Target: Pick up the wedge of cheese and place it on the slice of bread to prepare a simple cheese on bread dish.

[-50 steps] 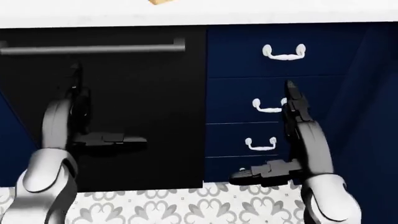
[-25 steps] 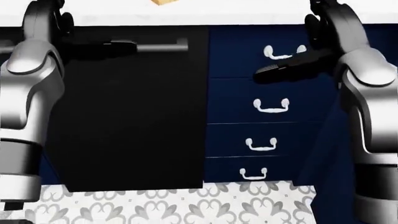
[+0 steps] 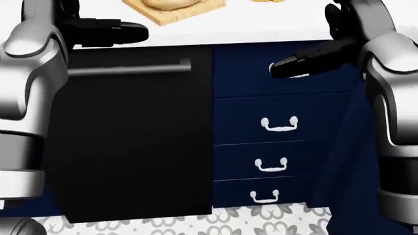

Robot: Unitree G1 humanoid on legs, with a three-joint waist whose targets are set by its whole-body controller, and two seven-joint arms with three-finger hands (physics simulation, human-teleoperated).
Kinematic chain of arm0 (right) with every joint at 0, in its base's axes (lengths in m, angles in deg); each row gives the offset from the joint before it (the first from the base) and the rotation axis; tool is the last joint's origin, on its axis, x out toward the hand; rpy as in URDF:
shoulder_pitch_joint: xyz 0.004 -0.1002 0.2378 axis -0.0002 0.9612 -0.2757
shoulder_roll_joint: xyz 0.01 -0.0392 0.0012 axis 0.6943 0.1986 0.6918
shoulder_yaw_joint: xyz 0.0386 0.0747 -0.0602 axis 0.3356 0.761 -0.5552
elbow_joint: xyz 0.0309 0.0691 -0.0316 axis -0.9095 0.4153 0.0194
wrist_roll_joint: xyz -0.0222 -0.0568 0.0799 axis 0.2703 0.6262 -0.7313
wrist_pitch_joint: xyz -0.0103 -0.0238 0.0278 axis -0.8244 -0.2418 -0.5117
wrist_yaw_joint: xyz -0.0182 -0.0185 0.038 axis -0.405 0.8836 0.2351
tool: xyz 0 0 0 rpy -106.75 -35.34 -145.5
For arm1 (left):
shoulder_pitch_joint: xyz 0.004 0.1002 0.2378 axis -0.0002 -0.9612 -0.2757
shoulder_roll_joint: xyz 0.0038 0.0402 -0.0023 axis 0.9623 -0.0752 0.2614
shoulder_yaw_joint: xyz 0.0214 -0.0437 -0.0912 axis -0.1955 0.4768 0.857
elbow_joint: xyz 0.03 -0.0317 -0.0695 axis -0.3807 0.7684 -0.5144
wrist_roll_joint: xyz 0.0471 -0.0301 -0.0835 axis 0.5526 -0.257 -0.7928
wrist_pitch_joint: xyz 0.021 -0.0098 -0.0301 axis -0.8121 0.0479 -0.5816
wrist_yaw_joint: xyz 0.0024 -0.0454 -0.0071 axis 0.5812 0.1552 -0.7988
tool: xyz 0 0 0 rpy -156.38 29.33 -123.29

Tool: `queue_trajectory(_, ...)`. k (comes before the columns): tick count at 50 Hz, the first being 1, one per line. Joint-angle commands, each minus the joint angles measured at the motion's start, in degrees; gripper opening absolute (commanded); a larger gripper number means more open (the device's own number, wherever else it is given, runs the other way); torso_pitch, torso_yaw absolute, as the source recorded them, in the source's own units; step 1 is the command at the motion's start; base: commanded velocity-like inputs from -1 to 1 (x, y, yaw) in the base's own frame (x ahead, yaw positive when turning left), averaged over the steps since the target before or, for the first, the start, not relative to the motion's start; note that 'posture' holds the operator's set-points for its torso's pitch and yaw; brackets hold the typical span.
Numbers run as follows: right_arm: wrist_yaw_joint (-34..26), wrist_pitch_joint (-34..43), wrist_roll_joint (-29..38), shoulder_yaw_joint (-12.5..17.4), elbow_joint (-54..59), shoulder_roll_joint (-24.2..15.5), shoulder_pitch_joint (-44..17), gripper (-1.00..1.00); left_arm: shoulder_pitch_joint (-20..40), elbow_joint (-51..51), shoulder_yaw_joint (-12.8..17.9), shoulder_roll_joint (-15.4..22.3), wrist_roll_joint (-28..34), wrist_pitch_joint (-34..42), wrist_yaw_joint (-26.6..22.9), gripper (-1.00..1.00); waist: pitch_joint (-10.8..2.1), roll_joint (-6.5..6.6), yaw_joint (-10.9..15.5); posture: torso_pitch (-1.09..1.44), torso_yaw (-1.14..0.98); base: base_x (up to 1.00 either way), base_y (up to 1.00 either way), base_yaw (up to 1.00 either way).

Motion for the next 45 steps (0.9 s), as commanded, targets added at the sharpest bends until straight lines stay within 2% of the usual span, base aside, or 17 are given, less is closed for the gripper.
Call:
queue_trajectory(1,0.1,-1.4,0.4,1.2,-2.4,-1.3,-2.2,1.00,2.7,-2.6,-0.1,0.3,0.0,-1.4,0.1,1.00,-1.58,0.04,-0.4,0.00,0.00,0.34,0.00,0.00)
queue_trajectory(4,-0.2,-0.7,0.7,1.1,-3.1,-1.4,-2.2,1.00,2.6,-2.3,-0.1,0.2,0.0,-1.8,0.1,1.00,-2.03,-4.92,0.0,0.00,0.00,0.37,0.00,0.00)
queue_trajectory(5,-0.3,-0.4,0.9,1.1,-3.6,-1.5,-2.1,1.00,2.6,-2.3,-0.1,0.2,0.1,-1.8,0.1,1.00,-1.45,-3.26,-0.7,0.00,0.00,0.41,0.00,0.00)
queue_trajectory(6,-0.5,-0.2,1.0,1.1,-3.8,-1.5,-2.1,1.00,2.6,-2.3,-0.2,0.2,0.1,-1.8,0.1,1.00,-1.08,-3.91,0.0,0.00,0.00,0.43,0.00,0.00)
queue_trajectory(8,-0.7,0.1,1.2,1.2,-4.3,-1.6,-2.0,1.00,2.6,-2.3,-0.1,0.3,0.1,-1.8,0.0,1.00,-1.30,-3.80,-0.2,0.00,0.00,0.49,0.00,0.00)
queue_trajectory(13,-1.0,1.0,1.8,1.1,-5.3,-1.6,-1.9,1.00,2.3,-2.5,0.1,0.3,-0.1,-1.8,0.0,1.00,-1.41,-1.19,-1.0,0.00,0.00,0.54,0.00,0.00)
queue_trajectory(18,-1.6,1.6,2.2,1.4,-6.0,-1.9,-1.8,1.00,3.4,-2.4,0.0,0.6,-0.1,-1.2,0.2,1.00,-3.15,3.97,-2.1,0.00,0.00,0.57,0.00,0.00)
queue_trajectory(19,-1.6,1.8,2.2,1.4,-6.3,-1.9,-1.7,1.00,3.5,-2.3,0.0,0.6,-0.1,-1.1,0.2,1.00,-1.96,3.28,-1.5,0.00,0.00,0.59,0.00,0.00)
queue_trajectory(20,-1.7,2.0,2.3,1.4,-6.6,-1.9,-1.6,1.00,3.6,-2.3,0.0,0.7,-0.1,-1.1,0.2,1.00,-0.99,4.19,-2.0,0.00,0.00,0.58,0.00,0.00)
queue_trajectory(22,-1.9,2.3,2.3,1.5,-6.9,-2.0,-1.6,1.00,3.9,-1.8,0.0,0.8,0.0,-1.2,0.2,1.00,-1.78,3.61,-1.2,0.00,0.00,0.58,0.00,0.00)
queue_trajectory(29,-2.0,2.2,2.7,1.3,-6.6,-1.7,-1.9,1.00,4.2,-0.9,0.3,1.4,0.0,-1.8,0.1,1.00,-2.03,0.30,0.4,0.00,0.00,0.58,0.00,0.00)
queue_trajectory(32,-2.0,1.9,2.8,1.1,-6.0,-1.5,-2.2,1.00,4.1,-0.5,0.4,1.5,-0.1,-2.3,0.0,1.00,-2.95,-3.07,0.7,0.00,0.00,0.57,0.00,0.00)
queue_trajectory(33,-2.0,1.9,2.9,1.1,-5.8,-1.5,-2.3,1.00,4.2,-0.3,0.5,1.6,-0.1,-2.4,0.0,1.00,-4.51,-5.26,0.7,0.00,0.00,0.56,0.00,0.00)
queue_trajectory(34,-2.1,2.0,3.0,1.0,-5.7,-1.5,-2.6,1.00,4.3,-0.1,0.5,1.7,-0.2,-2.4,0.0,1.00,-1.53,-3.23,0.4,0.00,0.00,0.57,0.00,0.00)
queue_trajectory(35,-2.2,2.1,3.1,1.0,-5.6,-1.6,-2.9,1.00,4.5,-0.1,0.6,1.8,-0.2,-2.3,0.0,1.00,-0.18,-4.50,0.8,0.00,0.00,0.58,0.00,0.00)
queue_trajectory(37,-2.3,2.1,3.3,0.9,-5.2,-1.7,-3.4,1.00,4.8,-0.5,0.6,2.0,-0.3,-1.7,0.0,1.00,-1.76,-3.96,-0.2,0.00,0.00,0.57,0.00,0.00)
queue_trajectory(45,-2.8,2.0,3.8,0.9,-5.2,-1.8,-3.5,1.00,5.9,-1.6,0.4,2.5,0.0,-0.3,0.0,1.00,-1.53,-0.17,-1.8,0.00,0.00,0.49,0.00,0.00)
